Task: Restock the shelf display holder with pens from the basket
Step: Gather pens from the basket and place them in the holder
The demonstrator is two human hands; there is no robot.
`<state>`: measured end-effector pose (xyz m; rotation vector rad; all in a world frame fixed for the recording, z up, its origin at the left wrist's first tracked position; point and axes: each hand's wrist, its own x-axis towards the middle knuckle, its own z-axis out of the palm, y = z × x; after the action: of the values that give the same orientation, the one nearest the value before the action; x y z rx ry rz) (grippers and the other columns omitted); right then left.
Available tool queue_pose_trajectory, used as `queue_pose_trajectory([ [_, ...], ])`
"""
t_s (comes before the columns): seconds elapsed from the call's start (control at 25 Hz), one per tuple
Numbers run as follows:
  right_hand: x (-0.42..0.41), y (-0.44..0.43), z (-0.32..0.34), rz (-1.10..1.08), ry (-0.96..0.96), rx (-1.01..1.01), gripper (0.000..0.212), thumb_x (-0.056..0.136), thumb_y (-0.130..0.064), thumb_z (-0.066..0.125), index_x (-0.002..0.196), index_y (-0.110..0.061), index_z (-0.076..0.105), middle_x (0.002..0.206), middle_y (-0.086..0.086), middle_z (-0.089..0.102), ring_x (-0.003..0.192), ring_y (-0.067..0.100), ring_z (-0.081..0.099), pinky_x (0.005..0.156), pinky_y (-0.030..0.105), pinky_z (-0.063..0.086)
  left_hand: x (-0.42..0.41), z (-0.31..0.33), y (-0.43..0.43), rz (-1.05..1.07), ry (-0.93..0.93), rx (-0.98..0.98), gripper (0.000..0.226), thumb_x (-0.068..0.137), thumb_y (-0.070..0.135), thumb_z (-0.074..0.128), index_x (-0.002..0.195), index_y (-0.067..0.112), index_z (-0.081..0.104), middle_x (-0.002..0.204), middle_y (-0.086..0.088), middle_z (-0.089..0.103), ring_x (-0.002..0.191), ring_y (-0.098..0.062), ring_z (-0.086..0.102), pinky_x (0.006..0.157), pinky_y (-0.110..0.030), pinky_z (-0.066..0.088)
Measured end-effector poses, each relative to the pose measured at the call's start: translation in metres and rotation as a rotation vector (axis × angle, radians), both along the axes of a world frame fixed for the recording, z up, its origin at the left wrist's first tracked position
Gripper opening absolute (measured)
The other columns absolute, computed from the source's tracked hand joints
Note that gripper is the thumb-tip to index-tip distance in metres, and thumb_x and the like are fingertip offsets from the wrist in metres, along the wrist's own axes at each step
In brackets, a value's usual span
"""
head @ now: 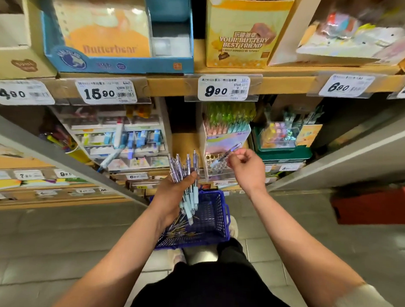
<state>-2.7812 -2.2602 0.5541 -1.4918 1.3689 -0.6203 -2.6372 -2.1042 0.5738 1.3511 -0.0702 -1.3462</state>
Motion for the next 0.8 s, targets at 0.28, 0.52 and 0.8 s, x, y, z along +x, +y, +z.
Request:
queue_pose_trajectory([
  [0.28,0.026,-0.034,-0.030,0.210,0.095,-0.157,0.014,0.097,-0.015,0.063,0.091,-0.027,0.061,0.078,-0.020,0.065,0.071,-0.015,0.060,0.063,-0.001,0.042,0.004,-0.004,-0.023,0.070,0.033,-0.032,0.036,0.083,0.028,0.081,0.110,0.018,0.059,0.098,0.016,0.074,0.100,0.002,0.063,0.098,-0.032,0.035],
  [0.52,0.031,-0.040,-0.053,0.317,0.221,-0.173,0.004,0.098,-0.021,0.063,0.099,-0.021,0.067,0.081,-0.015,0.069,0.073,-0.001,0.066,0.067,0.014,0.050,0.011,-0.005,-0.028,0.045,0.027,-0.048,0.087,0.071,0.035,0.085,0.140,-0.005,0.049,0.136,-0.010,0.066,0.131,-0.019,0.057,0.122,-0.045,0.030],
  [0.8,0.049,-0.035,-0.063,0.494,0.450,-0.226,0.011,0.100,-0.015,0.058,0.103,-0.013,0.068,0.076,0.001,0.070,0.064,0.015,0.069,0.062,0.033,0.062,0.008,-0.007,-0.029,0.059,0.008,-0.038,0.085,0.064,0.039,0.087,0.134,0.002,0.058,0.128,-0.009,0.071,0.128,-0.026,0.060,0.118,-0.050,0.035],
])
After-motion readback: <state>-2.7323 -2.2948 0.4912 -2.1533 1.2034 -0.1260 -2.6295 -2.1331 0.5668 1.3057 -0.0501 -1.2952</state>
